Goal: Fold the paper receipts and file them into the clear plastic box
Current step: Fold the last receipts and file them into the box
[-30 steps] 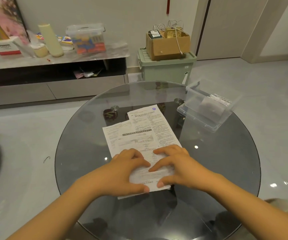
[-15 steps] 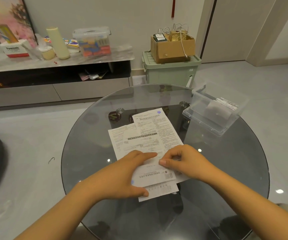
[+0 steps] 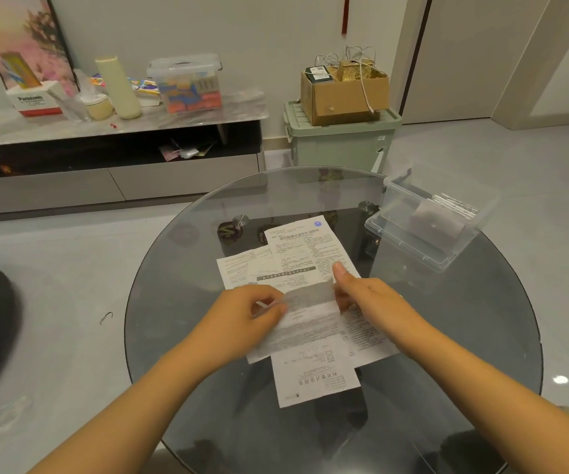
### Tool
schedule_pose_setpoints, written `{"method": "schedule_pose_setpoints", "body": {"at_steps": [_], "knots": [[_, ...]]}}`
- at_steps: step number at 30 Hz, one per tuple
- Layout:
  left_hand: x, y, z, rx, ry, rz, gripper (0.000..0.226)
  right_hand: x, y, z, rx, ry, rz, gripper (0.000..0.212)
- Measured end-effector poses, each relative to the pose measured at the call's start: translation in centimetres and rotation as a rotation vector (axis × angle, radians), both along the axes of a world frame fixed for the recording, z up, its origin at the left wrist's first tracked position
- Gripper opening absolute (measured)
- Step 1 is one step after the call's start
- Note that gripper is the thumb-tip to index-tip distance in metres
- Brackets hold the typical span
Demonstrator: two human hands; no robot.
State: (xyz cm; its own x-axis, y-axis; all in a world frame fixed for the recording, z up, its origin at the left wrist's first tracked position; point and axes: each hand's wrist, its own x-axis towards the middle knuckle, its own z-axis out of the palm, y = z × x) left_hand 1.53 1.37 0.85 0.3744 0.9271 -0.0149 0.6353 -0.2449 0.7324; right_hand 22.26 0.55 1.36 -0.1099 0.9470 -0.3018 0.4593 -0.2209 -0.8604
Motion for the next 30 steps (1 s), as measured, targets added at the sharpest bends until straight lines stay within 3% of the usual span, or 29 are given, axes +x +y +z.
{"method": "schedule_pose_setpoints", "body": {"at_steps": [2, 4, 8, 10, 13, 16, 18, 21, 25, 27, 30], "knots": [[0.2, 0.4, -0.4, 0.003, 0.047, 0.045, 0.014, 0.2, 0.1, -0.5, 0.058, -0.096, 0.049, 0.034], [0.3, 0.6, -0.8, 0.044, 0.147, 0.061, 0.030, 0.1, 0.4, -1.3, 0.082, -0.191, 0.057, 0.013], [0.6, 0.5, -1.3, 0.136, 0.334, 0.089, 0.063, -0.5, 0.3, -2.4, 0.137, -0.319, -0.030, 0.025], [1.0, 0.3, -1.3, 0.188, 0.386, 0.161, 0.068, -0.7, 0.0, -2.5, 0.147, -0.372, -0.030, 0.031], [1.5, -0.1, -0.8, 0.325, 0.418, 0.171, 0.054, -0.8, -0.3, -2.3, 0.123, -0.380, -0.046, 0.037], [1.8, -0.7, -0.5, 0.347, 0.340, 0.010, 0.034, -0.9, -0.6, -1.9, 0.094, -0.348, -0.091, 0.038], [2.0, -1.3, -0.7, 0.240, 0.340, -0.064, 0.047, -0.9, -0.8, -1.5, 0.060, -0.271, -0.127, 0.035], [2.0, -1.7, -1.4, 0.238, 0.493, -0.140, 0.065, -0.7, -1.1, -0.8, -0.023, -0.094, -0.144, 0.030], [1.7, -1.9, -1.8, 0.311, 0.421, -0.092, 0.043, -0.6, -1.6, 0.0, -0.118, 0.107, -0.058, 0.028], [1.7, -1.9, -1.7, 0.320, 0.368, -0.066, 0.032, -0.3, -1.7, 0.1, -0.057, 0.076, -0.027, 0.033], [1.4, -1.9, -1.5, 0.228, 0.240, 0.025, 0.020, 0.3, -1.3, 0.4, 0.219, -0.097, -0.006, 0.035]]}}
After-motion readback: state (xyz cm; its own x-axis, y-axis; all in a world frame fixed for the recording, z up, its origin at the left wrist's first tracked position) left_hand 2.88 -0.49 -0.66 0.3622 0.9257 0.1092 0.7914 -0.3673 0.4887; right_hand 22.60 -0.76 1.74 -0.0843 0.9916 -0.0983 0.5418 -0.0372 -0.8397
